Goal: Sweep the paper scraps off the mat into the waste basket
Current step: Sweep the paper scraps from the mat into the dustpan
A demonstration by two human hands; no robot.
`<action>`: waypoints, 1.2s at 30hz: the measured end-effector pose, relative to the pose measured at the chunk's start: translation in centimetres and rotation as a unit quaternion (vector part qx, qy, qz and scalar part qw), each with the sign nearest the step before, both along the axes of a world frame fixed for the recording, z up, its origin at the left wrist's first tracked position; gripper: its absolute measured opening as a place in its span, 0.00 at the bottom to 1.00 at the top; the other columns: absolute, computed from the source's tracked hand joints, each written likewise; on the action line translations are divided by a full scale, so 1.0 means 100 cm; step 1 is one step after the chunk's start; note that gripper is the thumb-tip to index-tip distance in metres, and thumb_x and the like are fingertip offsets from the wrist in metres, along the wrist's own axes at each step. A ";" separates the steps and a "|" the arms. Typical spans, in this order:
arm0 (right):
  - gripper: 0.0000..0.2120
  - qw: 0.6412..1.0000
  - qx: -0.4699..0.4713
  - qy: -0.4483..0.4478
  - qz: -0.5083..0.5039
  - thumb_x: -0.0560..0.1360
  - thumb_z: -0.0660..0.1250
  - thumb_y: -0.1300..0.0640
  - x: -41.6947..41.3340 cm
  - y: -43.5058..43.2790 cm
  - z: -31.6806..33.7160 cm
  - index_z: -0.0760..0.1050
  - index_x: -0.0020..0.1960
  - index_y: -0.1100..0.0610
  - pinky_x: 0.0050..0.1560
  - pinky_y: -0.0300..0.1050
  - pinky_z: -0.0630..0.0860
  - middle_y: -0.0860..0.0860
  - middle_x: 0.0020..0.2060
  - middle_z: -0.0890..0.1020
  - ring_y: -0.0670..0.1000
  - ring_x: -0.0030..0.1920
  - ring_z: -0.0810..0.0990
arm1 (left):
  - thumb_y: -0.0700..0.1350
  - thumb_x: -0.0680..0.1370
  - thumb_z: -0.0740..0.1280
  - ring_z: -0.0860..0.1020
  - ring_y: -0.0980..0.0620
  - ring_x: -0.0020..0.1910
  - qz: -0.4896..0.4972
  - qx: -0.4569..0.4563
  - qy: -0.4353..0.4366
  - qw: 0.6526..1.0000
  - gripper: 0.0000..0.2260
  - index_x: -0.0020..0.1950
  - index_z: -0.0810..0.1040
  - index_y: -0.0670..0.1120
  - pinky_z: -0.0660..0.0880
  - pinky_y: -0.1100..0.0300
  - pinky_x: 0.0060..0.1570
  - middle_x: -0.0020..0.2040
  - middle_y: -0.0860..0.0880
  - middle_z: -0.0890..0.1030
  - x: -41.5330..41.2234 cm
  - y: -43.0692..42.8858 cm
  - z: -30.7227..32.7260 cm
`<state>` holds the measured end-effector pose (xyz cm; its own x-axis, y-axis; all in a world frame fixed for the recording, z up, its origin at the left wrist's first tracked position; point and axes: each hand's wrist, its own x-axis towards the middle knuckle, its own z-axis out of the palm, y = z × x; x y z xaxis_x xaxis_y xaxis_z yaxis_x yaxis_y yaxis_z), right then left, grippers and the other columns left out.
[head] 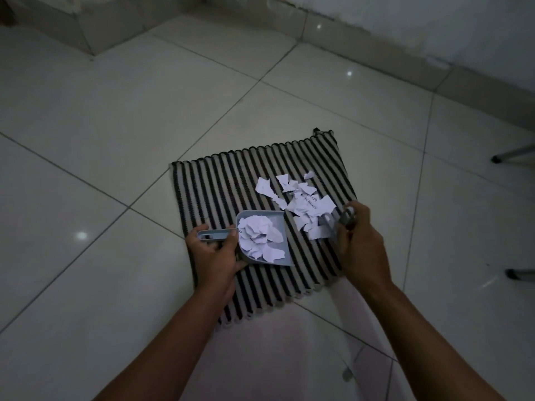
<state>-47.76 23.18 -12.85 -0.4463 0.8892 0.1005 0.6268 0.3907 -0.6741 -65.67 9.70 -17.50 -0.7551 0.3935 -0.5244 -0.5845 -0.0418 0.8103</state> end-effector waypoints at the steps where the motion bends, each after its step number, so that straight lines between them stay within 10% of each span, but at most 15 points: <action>1: 0.07 1.000 0.001 0.002 0.015 0.82 0.60 0.49 -0.001 -0.005 -0.001 0.61 0.53 0.40 0.37 0.45 0.73 0.49 0.41 0.79 0.47 0.39 0.77 | 0.37 0.79 0.70 0.82 0.50 0.47 -0.001 -0.003 0.002 1.000 0.22 0.63 0.61 0.53 0.82 0.52 0.34 0.54 0.45 0.79 0.002 0.000 -0.001; 24: 0.14 0.985 -0.058 0.159 -0.039 0.81 0.65 0.56 -0.005 -0.055 -0.014 0.64 0.61 0.46 0.36 0.36 0.80 0.45 0.43 0.79 0.41 0.41 0.81 | 0.37 0.78 0.71 0.82 0.46 0.50 -0.010 -0.027 0.027 0.999 0.24 0.64 0.62 0.54 0.83 0.48 0.38 0.56 0.42 0.78 0.009 -0.015 -0.012; 36: 0.10 0.998 -0.008 0.017 0.065 0.82 0.60 0.54 -0.040 -0.035 -0.010 0.64 0.60 0.44 0.39 0.48 0.75 0.49 0.43 0.78 0.50 0.41 0.78 | 0.37 0.79 0.70 0.81 0.50 0.46 -0.016 -0.028 0.036 0.999 0.22 0.63 0.62 0.53 0.83 0.50 0.37 0.52 0.47 0.79 -0.005 -0.006 -0.009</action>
